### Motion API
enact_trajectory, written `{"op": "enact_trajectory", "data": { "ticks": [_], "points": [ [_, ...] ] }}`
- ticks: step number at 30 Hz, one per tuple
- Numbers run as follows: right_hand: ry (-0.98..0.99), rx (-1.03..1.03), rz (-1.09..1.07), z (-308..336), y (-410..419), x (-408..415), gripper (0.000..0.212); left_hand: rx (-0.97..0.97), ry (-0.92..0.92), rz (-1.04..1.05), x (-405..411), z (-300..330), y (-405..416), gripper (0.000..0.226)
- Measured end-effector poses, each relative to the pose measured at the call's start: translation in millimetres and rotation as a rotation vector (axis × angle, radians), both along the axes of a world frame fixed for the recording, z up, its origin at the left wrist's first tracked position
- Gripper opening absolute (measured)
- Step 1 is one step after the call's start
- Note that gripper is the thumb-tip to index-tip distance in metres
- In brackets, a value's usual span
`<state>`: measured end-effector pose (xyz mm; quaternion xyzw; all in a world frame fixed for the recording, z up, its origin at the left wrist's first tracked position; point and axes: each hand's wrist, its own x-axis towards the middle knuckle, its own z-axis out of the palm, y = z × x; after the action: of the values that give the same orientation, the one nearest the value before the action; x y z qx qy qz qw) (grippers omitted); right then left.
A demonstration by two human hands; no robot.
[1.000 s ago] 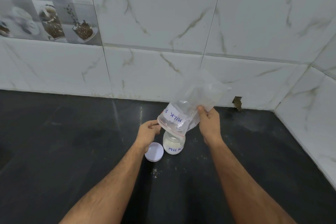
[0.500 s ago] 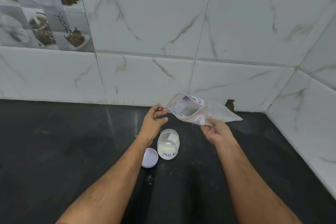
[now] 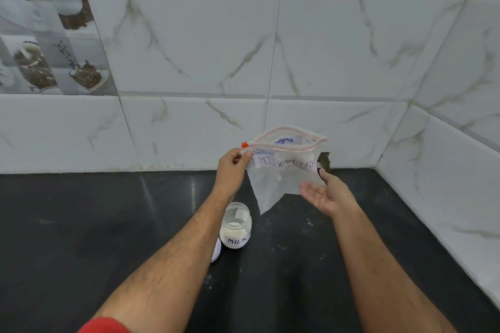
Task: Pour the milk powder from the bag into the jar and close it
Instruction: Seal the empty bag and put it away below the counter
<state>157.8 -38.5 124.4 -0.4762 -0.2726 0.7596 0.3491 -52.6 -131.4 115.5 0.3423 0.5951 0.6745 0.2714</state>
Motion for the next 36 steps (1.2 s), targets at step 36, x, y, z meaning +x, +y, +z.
{"op": "enact_trajectory", "data": {
  "ticks": [36],
  "points": [
    [-0.308, 0.812, -0.331, 62, 63, 30, 0.016, -0.183, 0.11, 0.032, 62, -13, 22, 0.058]
  ]
}}
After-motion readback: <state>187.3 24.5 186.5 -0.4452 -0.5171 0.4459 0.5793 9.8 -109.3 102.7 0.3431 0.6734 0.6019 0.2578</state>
